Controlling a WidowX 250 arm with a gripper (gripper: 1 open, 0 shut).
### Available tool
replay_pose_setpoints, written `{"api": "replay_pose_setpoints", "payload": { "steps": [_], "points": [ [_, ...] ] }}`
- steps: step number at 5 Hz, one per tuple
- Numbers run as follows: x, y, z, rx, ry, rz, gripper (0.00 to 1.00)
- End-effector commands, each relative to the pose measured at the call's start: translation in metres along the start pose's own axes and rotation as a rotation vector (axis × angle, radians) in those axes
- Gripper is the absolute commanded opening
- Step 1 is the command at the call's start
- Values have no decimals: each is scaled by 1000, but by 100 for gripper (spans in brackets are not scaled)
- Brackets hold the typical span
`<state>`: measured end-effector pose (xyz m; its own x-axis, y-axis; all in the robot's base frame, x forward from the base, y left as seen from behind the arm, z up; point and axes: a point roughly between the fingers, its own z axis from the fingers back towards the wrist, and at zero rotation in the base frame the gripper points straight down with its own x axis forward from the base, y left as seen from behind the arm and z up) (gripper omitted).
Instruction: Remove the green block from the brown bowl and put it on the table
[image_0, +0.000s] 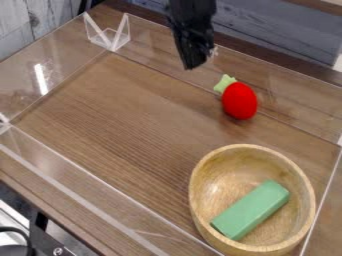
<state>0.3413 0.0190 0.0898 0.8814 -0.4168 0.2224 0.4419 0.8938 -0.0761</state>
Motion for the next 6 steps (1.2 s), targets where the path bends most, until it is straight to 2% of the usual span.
{"api": "replay_pose_setpoints", "payload": {
  "steps": [1, 2, 3, 4, 5, 6],
  "points": [
    [9, -13, -8, 23, -19, -14, 0],
    [3, -13, -20, 23, -14, -11, 100],
    [-4, -11, -14, 35, -31, 5, 100],
    [-5, -7, 10, 73, -66, 35, 100],
    [-5, 0, 43, 138, -116, 90, 100],
    [-7, 2, 61, 197, -173, 192, 100]
  ]
}}
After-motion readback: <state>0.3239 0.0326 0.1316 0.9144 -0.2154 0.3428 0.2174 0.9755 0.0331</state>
